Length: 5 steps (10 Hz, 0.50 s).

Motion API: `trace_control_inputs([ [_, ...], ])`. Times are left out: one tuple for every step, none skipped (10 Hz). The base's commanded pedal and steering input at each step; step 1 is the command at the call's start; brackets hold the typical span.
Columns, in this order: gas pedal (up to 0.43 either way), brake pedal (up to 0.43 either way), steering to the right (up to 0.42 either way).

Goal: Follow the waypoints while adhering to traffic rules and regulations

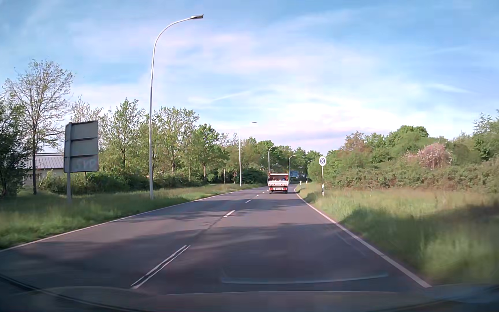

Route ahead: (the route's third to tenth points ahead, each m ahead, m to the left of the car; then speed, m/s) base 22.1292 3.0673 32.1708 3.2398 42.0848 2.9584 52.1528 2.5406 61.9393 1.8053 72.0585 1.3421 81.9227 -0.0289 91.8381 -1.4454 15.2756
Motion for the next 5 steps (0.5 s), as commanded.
trace_control_inputs([
  [0.059,0.0,0.0],
  [0.059,0.0,0.0],
  [0.059,0.0,0.0],
  [0.059,0.0,0.0],
  [0.059,0.0,0.0],
])
